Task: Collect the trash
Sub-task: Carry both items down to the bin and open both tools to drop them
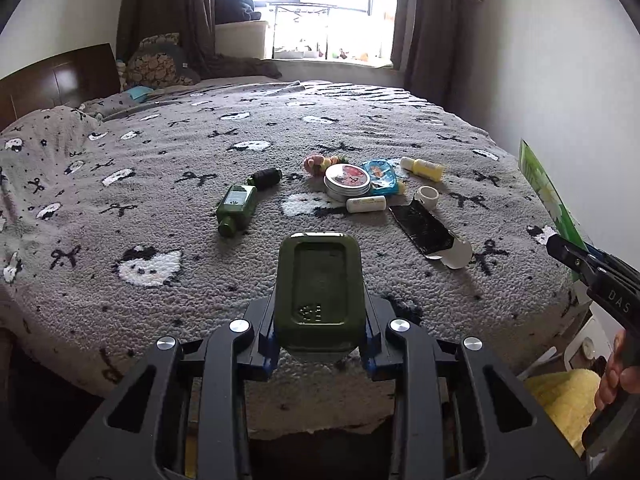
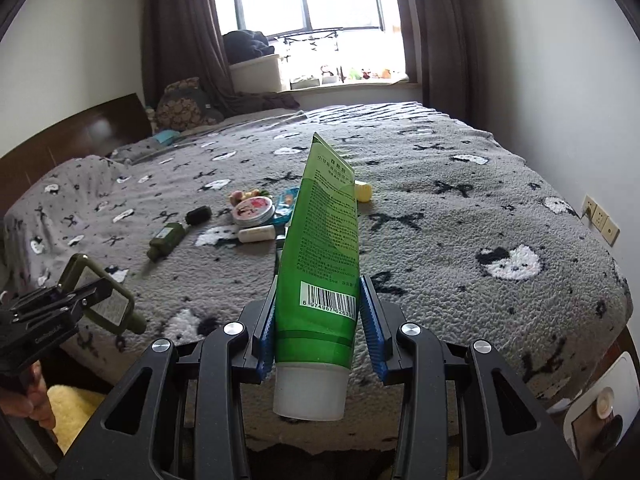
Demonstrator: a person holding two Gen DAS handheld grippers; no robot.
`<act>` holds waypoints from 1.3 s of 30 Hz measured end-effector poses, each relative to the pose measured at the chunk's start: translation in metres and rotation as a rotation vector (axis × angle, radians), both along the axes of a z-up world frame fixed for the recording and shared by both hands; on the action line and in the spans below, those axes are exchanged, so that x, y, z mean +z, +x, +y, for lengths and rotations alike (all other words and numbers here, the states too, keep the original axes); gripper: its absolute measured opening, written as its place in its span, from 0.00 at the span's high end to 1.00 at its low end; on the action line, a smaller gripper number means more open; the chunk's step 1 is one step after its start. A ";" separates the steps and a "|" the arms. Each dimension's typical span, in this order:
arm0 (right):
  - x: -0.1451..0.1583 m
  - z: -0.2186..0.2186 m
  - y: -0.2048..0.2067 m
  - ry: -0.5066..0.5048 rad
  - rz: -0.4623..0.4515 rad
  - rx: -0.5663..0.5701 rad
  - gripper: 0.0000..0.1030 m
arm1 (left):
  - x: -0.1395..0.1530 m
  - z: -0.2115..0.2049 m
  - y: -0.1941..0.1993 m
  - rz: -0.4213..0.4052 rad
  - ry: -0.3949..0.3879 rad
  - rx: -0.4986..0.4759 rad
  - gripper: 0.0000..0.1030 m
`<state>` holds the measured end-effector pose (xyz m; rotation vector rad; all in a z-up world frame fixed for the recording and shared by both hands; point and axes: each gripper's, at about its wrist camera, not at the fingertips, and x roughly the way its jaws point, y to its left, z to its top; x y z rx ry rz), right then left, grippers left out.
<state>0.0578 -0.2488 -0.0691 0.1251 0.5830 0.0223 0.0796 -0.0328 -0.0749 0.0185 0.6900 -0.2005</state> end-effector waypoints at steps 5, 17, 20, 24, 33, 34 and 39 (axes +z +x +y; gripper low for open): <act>-0.003 0.018 -0.023 0.009 0.011 0.065 0.63 | -0.005 0.000 -0.027 0.023 -0.003 -0.053 0.72; -0.068 0.053 -0.059 0.032 0.190 0.174 0.63 | -0.059 -0.009 -0.080 0.146 0.032 -0.143 0.72; -0.084 0.059 -0.064 0.022 0.241 0.193 0.63 | -0.080 -0.014 -0.084 0.208 0.031 -0.176 0.72; -0.101 0.061 -0.063 0.028 0.297 0.201 0.63 | -0.111 -0.020 -0.079 0.312 0.006 -0.210 0.72; -0.143 0.060 -0.053 0.077 0.447 0.223 0.77 | -0.162 -0.029 -0.068 0.488 0.004 -0.268 0.72; -0.147 0.062 -0.052 0.077 0.460 0.229 0.78 | -0.168 -0.030 -0.067 0.512 0.005 -0.278 0.72; -0.167 0.063 -0.048 0.085 0.527 0.227 0.81 | -0.188 -0.035 -0.068 0.580 0.023 -0.295 0.72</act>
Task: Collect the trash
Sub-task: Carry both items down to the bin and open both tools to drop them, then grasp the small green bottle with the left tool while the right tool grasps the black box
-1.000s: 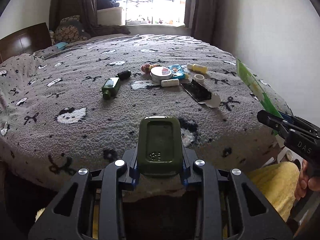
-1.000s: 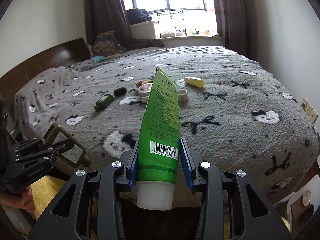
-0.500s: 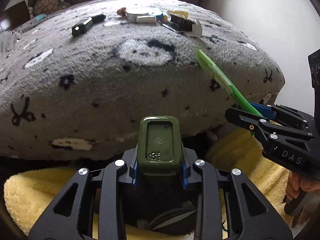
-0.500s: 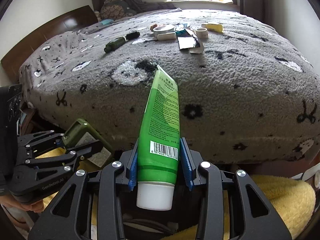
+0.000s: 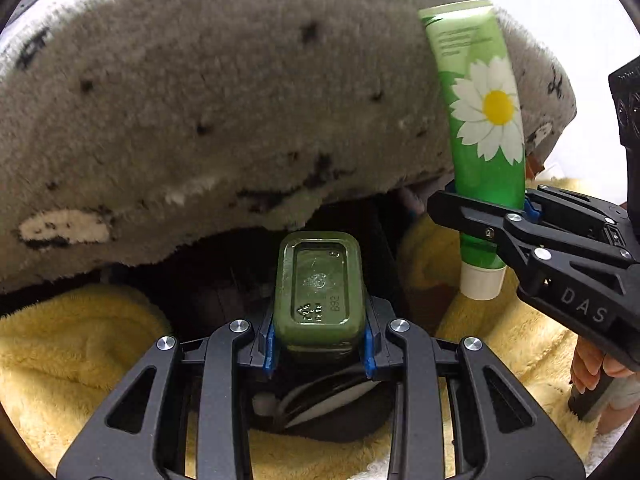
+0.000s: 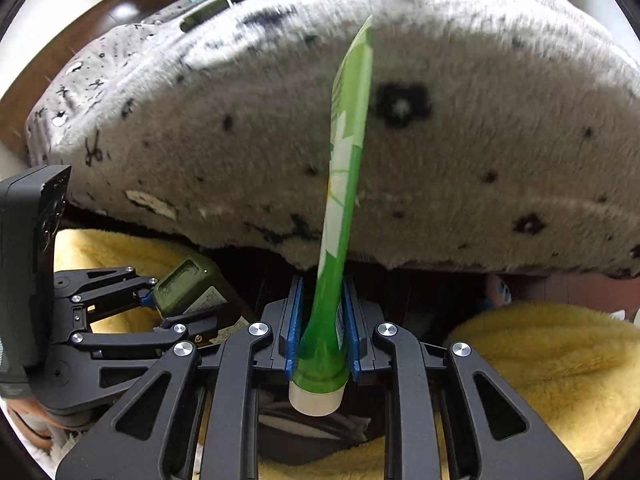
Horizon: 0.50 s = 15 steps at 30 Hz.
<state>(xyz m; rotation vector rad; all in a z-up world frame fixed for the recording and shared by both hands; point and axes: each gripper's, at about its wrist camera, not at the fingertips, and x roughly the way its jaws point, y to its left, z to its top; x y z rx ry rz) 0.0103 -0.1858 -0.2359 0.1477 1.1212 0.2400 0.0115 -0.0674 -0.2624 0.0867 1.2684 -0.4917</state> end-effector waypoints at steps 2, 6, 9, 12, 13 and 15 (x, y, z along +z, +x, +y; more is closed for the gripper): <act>-0.005 -0.001 0.001 -0.002 0.016 -0.005 0.82 | -0.003 -0.001 0.000 0.011 0.005 -0.005 0.72; -0.010 -0.001 0.005 -0.006 0.029 -0.003 0.80 | -0.008 -0.005 -0.002 0.021 0.015 -0.015 0.72; -0.010 0.000 0.006 -0.012 0.030 -0.005 0.79 | -0.012 -0.009 -0.001 0.019 0.019 -0.015 0.63; -0.010 -0.002 0.008 -0.021 0.031 -0.022 0.75 | -0.012 -0.010 -0.002 -0.002 0.027 -0.012 0.45; -0.009 -0.003 0.008 -0.022 0.028 -0.026 0.70 | -0.007 -0.009 -0.001 -0.007 0.027 -0.013 0.44; -0.006 -0.005 0.008 -0.027 0.018 -0.035 0.60 | -0.005 -0.009 -0.002 -0.019 0.029 -0.007 0.40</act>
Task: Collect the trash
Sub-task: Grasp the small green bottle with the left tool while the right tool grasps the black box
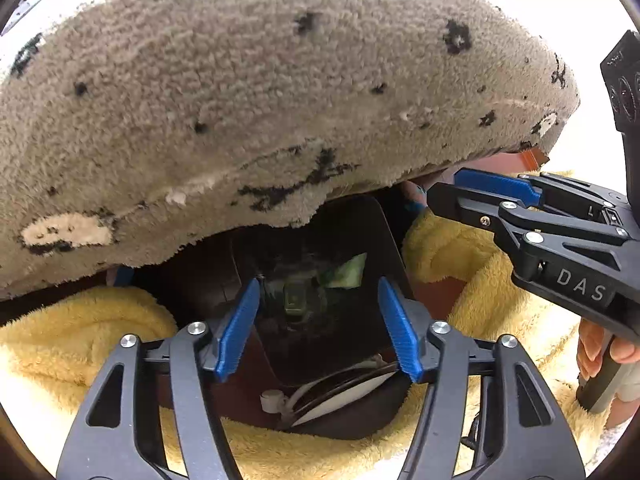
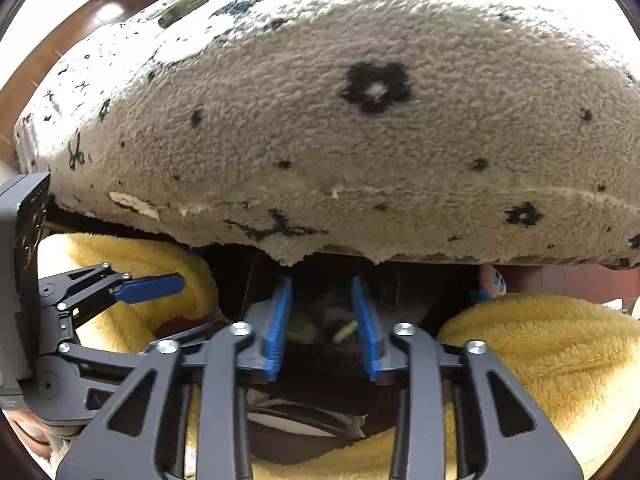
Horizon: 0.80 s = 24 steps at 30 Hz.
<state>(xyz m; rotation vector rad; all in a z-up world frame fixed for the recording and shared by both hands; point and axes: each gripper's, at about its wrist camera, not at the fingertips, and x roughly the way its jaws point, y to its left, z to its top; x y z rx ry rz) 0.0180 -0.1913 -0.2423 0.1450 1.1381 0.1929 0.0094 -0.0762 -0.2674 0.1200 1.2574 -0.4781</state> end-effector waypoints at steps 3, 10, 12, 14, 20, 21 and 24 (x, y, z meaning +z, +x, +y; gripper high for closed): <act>0.008 -0.004 0.000 -0.003 -0.027 -0.010 0.47 | 0.008 0.004 0.001 -0.026 0.007 0.013 0.35; 0.037 -0.021 0.005 -0.009 -0.130 -0.045 0.16 | 0.049 0.022 0.006 -0.159 0.007 0.063 0.19; 0.048 -0.025 0.008 -0.010 -0.165 -0.055 0.12 | 0.062 0.028 0.008 -0.197 0.001 0.076 0.14; 0.059 -0.028 0.012 -0.021 -0.200 -0.069 0.11 | 0.073 0.033 0.011 -0.230 -0.003 0.095 0.10; 0.084 -0.037 0.033 -0.035 -0.267 -0.087 0.11 | 0.102 0.052 0.035 -0.315 -0.007 0.158 0.08; 0.087 -0.038 0.038 -0.036 -0.276 -0.089 0.11 | 0.110 0.058 0.040 -0.325 -0.005 0.166 0.08; 0.099 -0.041 0.056 -0.042 -0.310 -0.100 0.11 | 0.123 0.065 0.058 -0.358 0.010 0.192 0.08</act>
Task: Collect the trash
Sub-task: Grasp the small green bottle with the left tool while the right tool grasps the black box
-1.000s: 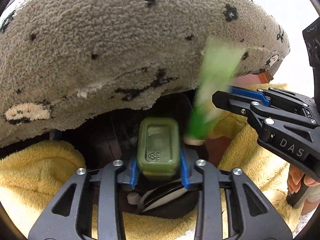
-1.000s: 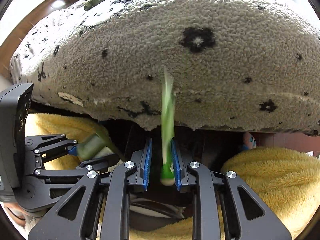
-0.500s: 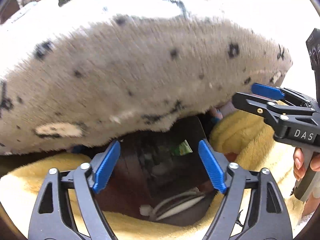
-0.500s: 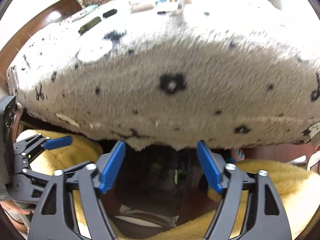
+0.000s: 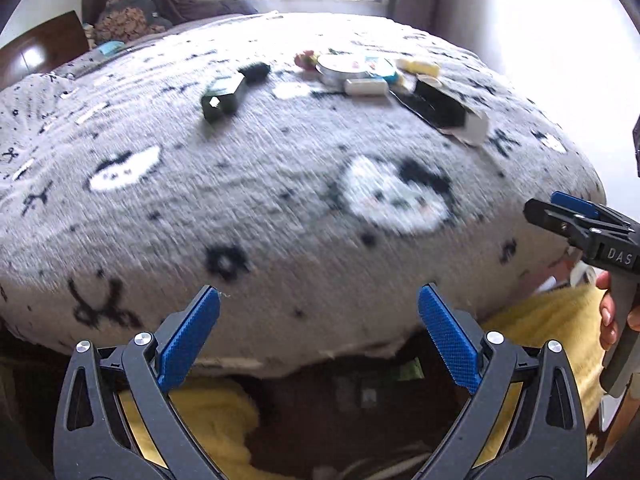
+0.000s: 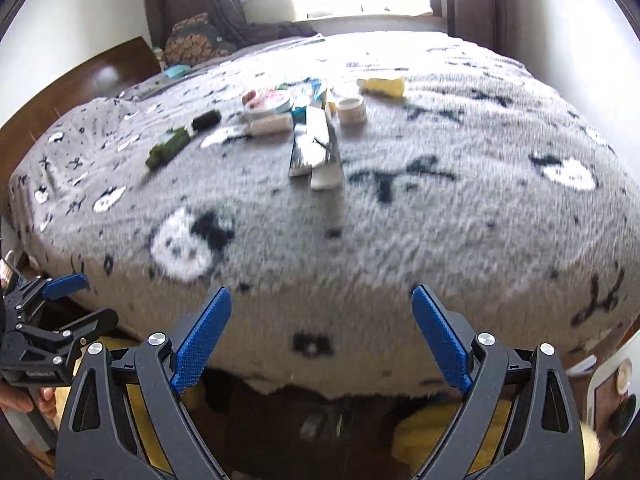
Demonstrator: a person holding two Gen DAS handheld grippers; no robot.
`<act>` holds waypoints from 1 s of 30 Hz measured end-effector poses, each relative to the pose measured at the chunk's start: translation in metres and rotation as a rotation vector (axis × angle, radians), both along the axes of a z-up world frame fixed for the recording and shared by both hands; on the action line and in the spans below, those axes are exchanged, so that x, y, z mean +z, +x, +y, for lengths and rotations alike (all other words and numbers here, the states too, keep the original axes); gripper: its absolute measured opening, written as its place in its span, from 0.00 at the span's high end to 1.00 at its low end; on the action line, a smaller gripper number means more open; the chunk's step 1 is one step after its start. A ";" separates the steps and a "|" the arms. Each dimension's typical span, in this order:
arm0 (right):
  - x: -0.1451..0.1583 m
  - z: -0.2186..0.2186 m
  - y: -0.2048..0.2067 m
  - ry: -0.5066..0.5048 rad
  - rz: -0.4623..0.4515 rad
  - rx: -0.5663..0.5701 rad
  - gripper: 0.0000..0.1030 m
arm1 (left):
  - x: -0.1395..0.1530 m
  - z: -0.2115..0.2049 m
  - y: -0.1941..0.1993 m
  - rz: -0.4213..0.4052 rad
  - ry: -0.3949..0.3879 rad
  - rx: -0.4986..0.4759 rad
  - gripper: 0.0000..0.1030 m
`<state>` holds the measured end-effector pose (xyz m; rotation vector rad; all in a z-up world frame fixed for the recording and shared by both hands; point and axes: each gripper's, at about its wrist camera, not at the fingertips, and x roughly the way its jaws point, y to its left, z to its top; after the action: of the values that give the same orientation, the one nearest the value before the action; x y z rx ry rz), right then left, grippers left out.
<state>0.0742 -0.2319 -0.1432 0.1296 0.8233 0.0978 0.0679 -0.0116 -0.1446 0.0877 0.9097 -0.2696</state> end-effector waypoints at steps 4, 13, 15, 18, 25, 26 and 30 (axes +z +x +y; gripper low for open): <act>0.012 0.003 0.030 -0.020 -0.035 -0.011 0.11 | 0.010 0.013 0.030 -0.037 0.014 0.042 0.08; 0.016 0.006 0.106 -0.039 -0.032 -0.024 0.11 | 0.020 0.038 0.122 -0.057 0.035 0.126 0.08; 0.015 0.008 0.117 -0.050 -0.032 -0.020 0.11 | 0.021 0.041 0.141 -0.061 0.039 0.136 0.08; 0.016 0.009 0.131 -0.064 -0.032 -0.010 0.11 | 0.019 0.042 0.167 -0.058 0.044 0.143 0.08; 0.008 0.012 0.158 -0.064 0.003 0.011 0.16 | 0.000 0.043 0.218 -0.014 0.034 0.154 0.09; 0.006 0.013 0.160 -0.064 0.012 0.013 0.16 | -0.003 0.042 0.223 -0.010 0.036 0.157 0.11; -0.003 0.019 0.166 -0.096 0.041 0.030 0.16 | -0.011 0.041 0.237 0.011 0.030 0.157 0.19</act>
<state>0.2404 -0.2126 -0.1457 0.0284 0.8694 0.0839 0.3050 0.0294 -0.1556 0.0424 0.9261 -0.1102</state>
